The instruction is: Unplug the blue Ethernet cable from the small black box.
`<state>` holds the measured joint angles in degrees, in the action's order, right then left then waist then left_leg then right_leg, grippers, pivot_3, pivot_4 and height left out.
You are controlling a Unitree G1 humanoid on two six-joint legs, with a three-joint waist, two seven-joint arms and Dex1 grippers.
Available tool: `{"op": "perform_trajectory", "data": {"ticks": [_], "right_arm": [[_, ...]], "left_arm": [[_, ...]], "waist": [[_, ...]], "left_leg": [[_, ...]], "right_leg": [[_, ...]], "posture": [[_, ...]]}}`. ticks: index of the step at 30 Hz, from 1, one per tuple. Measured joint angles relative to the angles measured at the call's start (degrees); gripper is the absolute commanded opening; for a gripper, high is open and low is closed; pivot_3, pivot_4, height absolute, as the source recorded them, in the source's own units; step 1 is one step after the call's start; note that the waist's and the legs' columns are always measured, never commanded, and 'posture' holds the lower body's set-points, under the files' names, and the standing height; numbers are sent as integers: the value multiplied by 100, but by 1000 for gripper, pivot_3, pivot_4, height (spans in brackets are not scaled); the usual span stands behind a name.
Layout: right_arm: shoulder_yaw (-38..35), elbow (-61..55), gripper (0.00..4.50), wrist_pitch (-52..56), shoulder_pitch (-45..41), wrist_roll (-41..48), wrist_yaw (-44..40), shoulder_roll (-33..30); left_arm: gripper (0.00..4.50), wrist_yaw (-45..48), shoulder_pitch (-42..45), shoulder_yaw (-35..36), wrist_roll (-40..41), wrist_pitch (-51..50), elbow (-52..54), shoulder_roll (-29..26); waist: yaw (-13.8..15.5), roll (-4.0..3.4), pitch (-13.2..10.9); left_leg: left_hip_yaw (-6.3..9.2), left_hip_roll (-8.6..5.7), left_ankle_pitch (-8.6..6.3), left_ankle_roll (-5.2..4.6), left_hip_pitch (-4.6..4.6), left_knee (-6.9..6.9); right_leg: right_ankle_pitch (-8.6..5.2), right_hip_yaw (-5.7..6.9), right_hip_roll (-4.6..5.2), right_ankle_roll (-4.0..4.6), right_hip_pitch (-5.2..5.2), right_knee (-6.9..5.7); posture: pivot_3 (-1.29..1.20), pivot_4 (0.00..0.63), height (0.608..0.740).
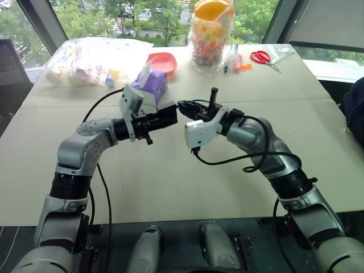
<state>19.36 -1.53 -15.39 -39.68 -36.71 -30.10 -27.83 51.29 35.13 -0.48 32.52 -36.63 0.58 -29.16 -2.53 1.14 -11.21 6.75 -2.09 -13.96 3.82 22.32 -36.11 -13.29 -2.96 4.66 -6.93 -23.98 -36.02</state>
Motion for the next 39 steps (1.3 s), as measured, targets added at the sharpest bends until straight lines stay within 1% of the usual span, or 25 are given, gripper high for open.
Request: {"op": "perform_trajectory", "data": {"ticks": [3,4,6,8,9,10,12,14,17,19,20,24,31,32,34,35,36,39], "right_arm": [[-10,-63,0,162,-1,255,-282,-14],[-25,-98,922,304,0,462,-471,-2],[-94,-205,1671,818,0,1062,-1002,73],[-235,-444,2776,1755,0,1825,-1732,129],[-313,-638,3329,2398,-7,2330,-2219,81],[-388,-811,3749,3004,-27,2818,-2672,-11],[-568,-947,3749,4120,-245,3684,-3331,-163],[-828,-954,3749,5138,-666,4402,-3675,-252],[-941,-838,3749,6243,-1103,5012,-3966,-439],[-942,-421,3749,7133,-1383,5493,-4167,-491],[-942,-281,3749,7405,-1459,5648,-4179,-463],[-864,-133,3749,7941,-1660,6020,-4129,-415],[-688,-134,3749,8087,-1757,6293,-4022,-439],[-666,-134,3514,8088,-1757,6305,-4000,-439],[-648,-134,2839,8086,-1761,6351,-3976,-446],[-637,-134,2418,8085,-1767,6375,-3964,-459],[-627,-134,1882,8078,-1776,6394,-3946,-470],[-582,-134,1882,8043,-1800,6399,-3889,-475]], "left_arm": [[521,78,-1,-38,-64,0,0,-17],[521,111,-6,-58,-85,-1,0,-41],[521,244,-11,-103,-122,19,0,-118],[521,521,-21,-179,-168,127,4,-269],[521,711,-44,-231,-200,222,16,-378],[521,901,-76,-280,-221,321,23,-475],[521,1257,-138,-322,-287,580,25,-595],[521,1576,-139,-352,-336,863,33,-657],[521,1861,-134,-411,-369,1081,54,-683],[521,2060,-127,-469,-373,1134,62,-694],[521,2115,-121,-479,-372,1136,68,-694],[521,2149,-100,-483,-378,1166,68,-680],[521,2108,-98,-483,-394,1223,68,-666],[521,2104,-97,-483,-403,1225,68,-664],[521,2093,-97,-483,-430,1230,68,-658],[521,2086,-97,-482,-436,1229,68,-649],[521,2079,-97,-483,-439,1230,68,-637],[521,2074,-97,-483,-442,1230,68,-606]], "waist": [[0,0,0],[0,0,0],[-4,0,0],[-4,0,0],[-1,0,0],[1,0,-1],[2,-2,-1],[5,-2,-1],[5,-1,-1],[4,-1,-1],[4,-1,-1],[0,-2,-1],[1,-1,-1],[2,-1,-1],[1,-1,-1],[1,-1,-1],[2,-1,-1],[1,-1,-1]], "left_leg": [[0,0,0,0,0,0],[0,0,0,0,0,0],[0,1,0,0,0,0],[1,1,0,0,0,0],[2,1,0,-1,0,0],[3,1,-1,-1,2,0],[2,1,-1,-1,3,-1],[3,2,-1,-2,3,-2],[3,3,-1,-2,3,0],[3,3,-1,-2,4,-1],[3,3,-1,-2,6,0],[2,3,-1,-2,17,2],[1,2,-1,-3,19,0],[1,2,-1,-3,19,0],[1,2,-1,-3,19,0],[1,2,-1,-3,19,0],[1,2,-1,-3,19,0],[1,2,-1,-3,19,0]], "right_leg": [[0,0,0,0,1,0],[0,0,0,0,1,0],[0,0,0,0,1,0],[0,0,0,0,1,0],[0,1,0,0,1,0],[0,1,0,0,1,0],[0,1,1,1,1,1],[0,2,0,1,1,1],[-1,4,0,2,0,2],[-1,4,1,2,-1,3],[-1,4,1,1,-3,3],[0,4,1,0,-20,-1],[0,4,1,-1,-20,-1],[0,4,1,-1,-20,-1],[0,4,1,-1,-20,-1],[0,4,1,-1,-20,-1],[0,4,1,-1,-20,-1],[0,4,1,-1,-21,-1]], "posture": [[0,150,740],[0,150,740],[0,150,740],[0,150,740],[0,150,740],[0,150,740],[0,150,740],[0,150,740],[0,150,740],[0,150,740],[0,150,740],[0,150,740],[0,150,740],[0,150,740],[0,150,740],[0,150,740],[0,150,740],[0,150,740]]}}
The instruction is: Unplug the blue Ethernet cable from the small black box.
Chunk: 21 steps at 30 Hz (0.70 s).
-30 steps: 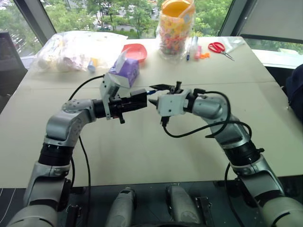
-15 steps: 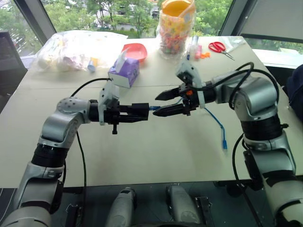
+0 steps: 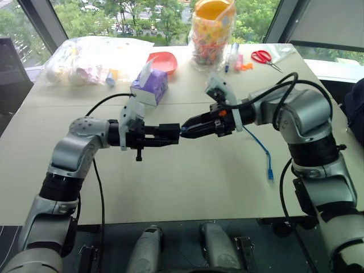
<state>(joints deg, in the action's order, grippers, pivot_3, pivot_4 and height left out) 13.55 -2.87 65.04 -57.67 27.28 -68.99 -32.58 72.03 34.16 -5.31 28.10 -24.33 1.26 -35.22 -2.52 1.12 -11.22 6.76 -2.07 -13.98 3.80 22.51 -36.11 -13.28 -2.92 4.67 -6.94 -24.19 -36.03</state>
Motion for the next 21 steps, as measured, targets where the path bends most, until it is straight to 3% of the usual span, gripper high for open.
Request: {"op": "perform_trajectory", "data": {"ticks": [7,10,12,21], "right_arm": [[134,0,1882,-49,-11,40,24,-34],[164,0,965,-63,-14,56,26,-48],[199,-5,25,-75,-13,66,-11,-110],[308,-8,25,-184,-35,65,-23,-207]], "left_arm": [[521,-2,0,-1,-18,2,0,48],[521,2,0,-1,-26,4,0,49],[521,30,-1,6,-39,21,0,34],[521,84,-13,-19,-50,20,10,11]], "waist": [[-1,0,0],[0,0,0],[0,0,0],[-2,0,0]], "left_leg": [[0,0,0,0,0,0],[0,0,0,0,0,0],[0,0,0,0,0,0],[-1,0,0,0,0,0]], "right_leg": [[0,0,0,0,-1,0],[0,0,0,0,-1,0],[0,0,0,0,-1,0],[0,0,0,0,-1,0]], "posture": [[0,150,740],[0,150,740],[0,150,740],[0,150,740]]}}
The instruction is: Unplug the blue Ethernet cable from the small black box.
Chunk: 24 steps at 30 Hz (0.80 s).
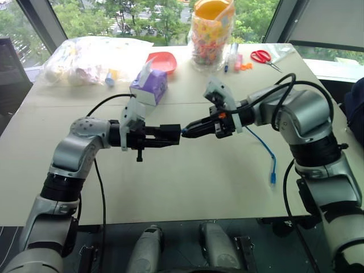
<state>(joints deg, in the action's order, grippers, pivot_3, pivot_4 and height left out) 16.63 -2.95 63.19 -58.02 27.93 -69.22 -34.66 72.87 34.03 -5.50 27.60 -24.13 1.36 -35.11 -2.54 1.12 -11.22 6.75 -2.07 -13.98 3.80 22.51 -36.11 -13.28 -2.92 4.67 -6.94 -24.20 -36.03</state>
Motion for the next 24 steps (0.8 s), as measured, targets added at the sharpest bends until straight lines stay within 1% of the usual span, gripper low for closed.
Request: {"op": "perform_trajectory", "data": {"ticks": [10,12,15,19,21,22,23,24], "right_arm": [[166,122,25,-237,-12,-17,-14,-11],[257,303,25,-363,-7,-36,-40,-40],[271,906,25,-572,59,-365,71,-313],[270,1392,25,-911,99,-646,142,-349],[223,1739,25,-1361,105,-897,401,-282],[143,1975,25,-1659,114,-1071,695,-158],[0,2305,25,-1996,119,-1297,1169,79],[-44,2496,25,-2138,116,-1426,1450,217]], "left_arm": [[521,32,-76,-2,-6,-23,95,-114],[521,23,-140,9,-10,-34,105,-228],[521,75,-279,52,22,-34,232,-374],[521,69,-330,120,48,-39,316,-440],[521,31,-390,170,33,6,337,-441],[521,-24,-439,176,-42,110,311,-431],[521,-122,-479,175,-143,214,249,-346],[521,-197,-491,170,-195,252,201,-261]], "waist": [[0,0,0],[-8,0,0],[26,0,0],[3,0,0],[-19,0,0],[-26,1,0],[-27,0,0],[-20,0,0]], "left_leg": [[0,0,0,0,0,0],[0,0,0,0,0,0],[-1,-2,0,0,2,-2],[-1,-1,0,0,3,1],[-4,0,0,0,0,2],[-4,1,0,0,-2,2],[-5,1,0,0,-3,1],[-5,1,0,1,-4,1]], "right_leg": [[0,0,0,0,0,0],[0,0,0,0,0,0],[0,0,2,0,1,2],[0,0,1,0,-2,2],[0,-1,0,0,-3,1],[0,-2,0,0,-2,-1],[1,-3,-1,1,-2,-2],[1,-3,0,1,-2,-6]], "posture": [[0,150,740],[0,150,740],[0,150,740],[0,150,740],[0,150,740],[0,150,740],[0,150,740],[0,150,740]]}}
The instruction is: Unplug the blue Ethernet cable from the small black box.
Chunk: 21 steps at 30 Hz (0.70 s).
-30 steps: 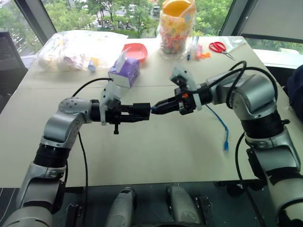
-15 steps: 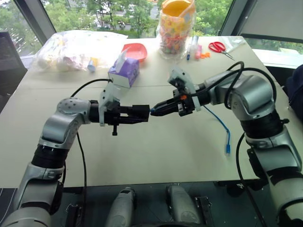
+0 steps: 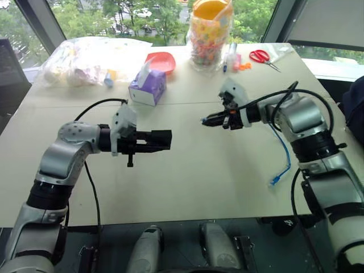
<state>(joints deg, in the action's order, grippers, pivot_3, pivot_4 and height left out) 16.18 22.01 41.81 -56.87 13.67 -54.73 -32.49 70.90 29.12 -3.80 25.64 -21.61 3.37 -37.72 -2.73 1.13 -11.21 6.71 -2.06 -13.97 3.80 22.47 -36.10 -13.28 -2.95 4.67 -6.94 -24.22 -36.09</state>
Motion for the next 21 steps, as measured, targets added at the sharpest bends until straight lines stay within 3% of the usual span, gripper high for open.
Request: {"op": "perform_trajectory", "data": {"ticks": [3,5,6,11,21], "right_arm": [[-113,793,25,-423,-29,-469,1107,550],[-161,1196,875,-633,-31,-704,1642,773],[-203,1288,1081,-671,-31,-766,1786,825],[-620,1111,3410,-525,15,-789,2289,911],[-1537,-1954,3410,1540,1143,-174,2535,652]], "left_arm": [[521,-311,-44,-149,-274,283,-239,376],[521,-517,-129,-251,-495,542,-428,622],[521,-594,-131,-293,-582,641,-553,708],[521,-1090,108,-464,-1087,1454,-1532,1415],[521,-1857,744,-465,-1741,2777,-3579,2149]], "waist": [[22,0,0],[44,0,0],[49,0,0],[53,0,0],[11,0,2]], "left_leg": [[0,-2,1,1,3,-2],[1,-6,1,1,8,1],[2,-6,1,1,13,0],[2,-8,1,1,15,0],[3,-5,-1,-4,10,-2]], "right_leg": [[1,-1,1,1,-1,0],[1,-2,4,1,-4,2],[1,-2,4,1,-8,3],[2,-1,5,0,-10,2],[2,-1,2,-1,-10,-4]], "posture": [[0,150,740],[0,150,740],[0,150,740],[0,150,740],[0,150,740]]}}
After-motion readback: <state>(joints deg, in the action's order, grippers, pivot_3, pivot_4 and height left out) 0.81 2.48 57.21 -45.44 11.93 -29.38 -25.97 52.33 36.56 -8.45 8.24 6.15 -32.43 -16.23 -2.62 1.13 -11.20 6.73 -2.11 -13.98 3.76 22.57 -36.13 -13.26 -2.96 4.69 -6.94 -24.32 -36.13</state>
